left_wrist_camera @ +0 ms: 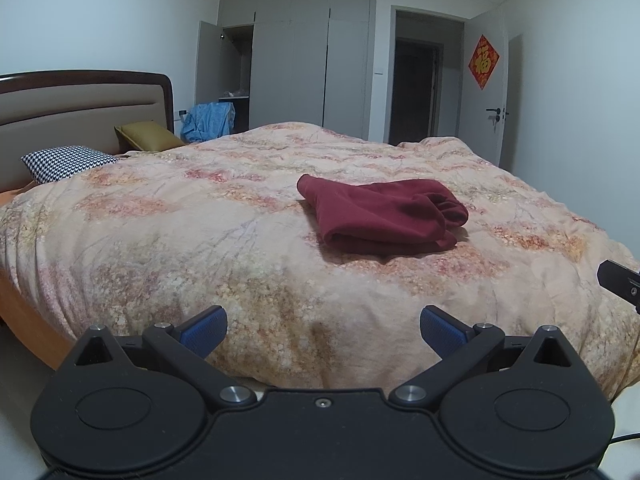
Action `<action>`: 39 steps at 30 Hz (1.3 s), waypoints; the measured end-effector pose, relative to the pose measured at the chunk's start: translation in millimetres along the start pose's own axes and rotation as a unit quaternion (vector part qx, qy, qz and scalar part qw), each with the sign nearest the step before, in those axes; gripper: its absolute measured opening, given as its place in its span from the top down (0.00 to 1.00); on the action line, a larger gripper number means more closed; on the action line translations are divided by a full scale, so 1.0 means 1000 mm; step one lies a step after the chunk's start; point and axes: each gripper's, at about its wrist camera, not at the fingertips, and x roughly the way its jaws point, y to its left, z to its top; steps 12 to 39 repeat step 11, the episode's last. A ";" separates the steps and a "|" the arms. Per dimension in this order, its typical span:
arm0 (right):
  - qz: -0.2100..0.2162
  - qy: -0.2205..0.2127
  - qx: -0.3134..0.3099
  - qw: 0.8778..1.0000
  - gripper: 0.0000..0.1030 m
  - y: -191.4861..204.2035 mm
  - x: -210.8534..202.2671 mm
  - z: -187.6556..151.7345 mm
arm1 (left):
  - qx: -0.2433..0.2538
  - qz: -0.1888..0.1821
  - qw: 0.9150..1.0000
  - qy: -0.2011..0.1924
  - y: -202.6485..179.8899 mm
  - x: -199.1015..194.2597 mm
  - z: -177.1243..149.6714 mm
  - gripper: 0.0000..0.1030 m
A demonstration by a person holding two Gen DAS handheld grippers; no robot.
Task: Fold small clothes
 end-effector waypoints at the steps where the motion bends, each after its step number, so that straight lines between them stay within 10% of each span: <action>1: 0.000 0.000 0.000 1.000 0.00 0.001 0.000 0.000 | -0.004 0.001 1.000 0.002 0.001 0.000 0.000 0.01; 39: -0.001 0.001 0.001 1.000 0.00 0.002 0.000 -0.001 | -0.015 0.000 1.000 0.009 0.006 0.001 0.001 0.01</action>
